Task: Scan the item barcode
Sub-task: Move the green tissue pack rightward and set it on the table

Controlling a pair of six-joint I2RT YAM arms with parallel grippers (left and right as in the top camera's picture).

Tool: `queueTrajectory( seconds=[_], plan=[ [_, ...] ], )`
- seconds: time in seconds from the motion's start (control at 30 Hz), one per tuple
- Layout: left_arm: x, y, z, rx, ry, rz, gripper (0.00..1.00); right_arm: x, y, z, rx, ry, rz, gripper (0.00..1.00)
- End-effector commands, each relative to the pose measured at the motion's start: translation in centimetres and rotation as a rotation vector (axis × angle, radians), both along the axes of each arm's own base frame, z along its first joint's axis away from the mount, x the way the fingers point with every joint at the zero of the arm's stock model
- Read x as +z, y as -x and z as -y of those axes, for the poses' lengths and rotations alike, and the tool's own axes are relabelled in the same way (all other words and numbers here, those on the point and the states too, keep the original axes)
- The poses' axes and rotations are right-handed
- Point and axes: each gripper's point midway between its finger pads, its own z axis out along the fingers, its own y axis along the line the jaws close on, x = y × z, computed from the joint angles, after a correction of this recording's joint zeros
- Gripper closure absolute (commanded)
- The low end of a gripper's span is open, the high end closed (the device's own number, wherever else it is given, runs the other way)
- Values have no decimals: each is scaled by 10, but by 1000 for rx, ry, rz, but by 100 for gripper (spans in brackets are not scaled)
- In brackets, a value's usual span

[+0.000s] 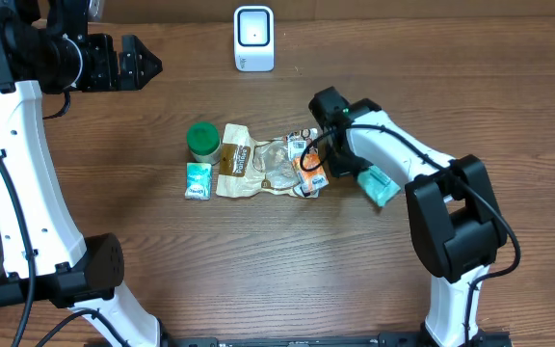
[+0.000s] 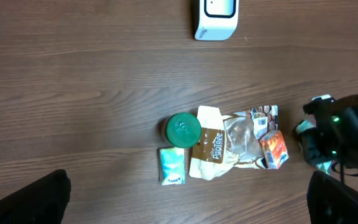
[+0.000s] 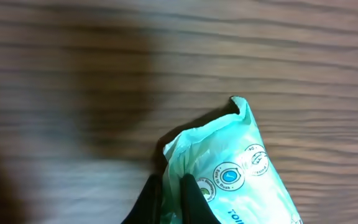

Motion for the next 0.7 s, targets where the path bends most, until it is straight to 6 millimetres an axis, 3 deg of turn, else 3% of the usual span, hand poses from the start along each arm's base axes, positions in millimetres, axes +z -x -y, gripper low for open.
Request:
queueTrajectory(
  seconds=[0.0,0.1,0.23,0.4,0.47,0.6,0.67],
  plan=[
    [0,1,0,-19,-14,3,0,94,-7,-66,59,-451,38,96],
    [0,1,0,-19,-14,3,0,149,-3,-81,113,-720,64,96],
    [0,1,0,-19,-14,3,0,173,7,-79,166,-983,-3,96],
    [0,1,0,-19,-14,3,0,148,10,-61,122,-1230,-69,96],
    [0,0,0,-19,-14,3,0,129,12,-57,91,-1323,-90,96],
    [0,1,0,-19,-14,3,1,95,13,-49,30,-1347,-127,96],
    [0,1,0,-19,-14,3,0,67,9,-39,-18,-1293,-144,96]
  ],
)
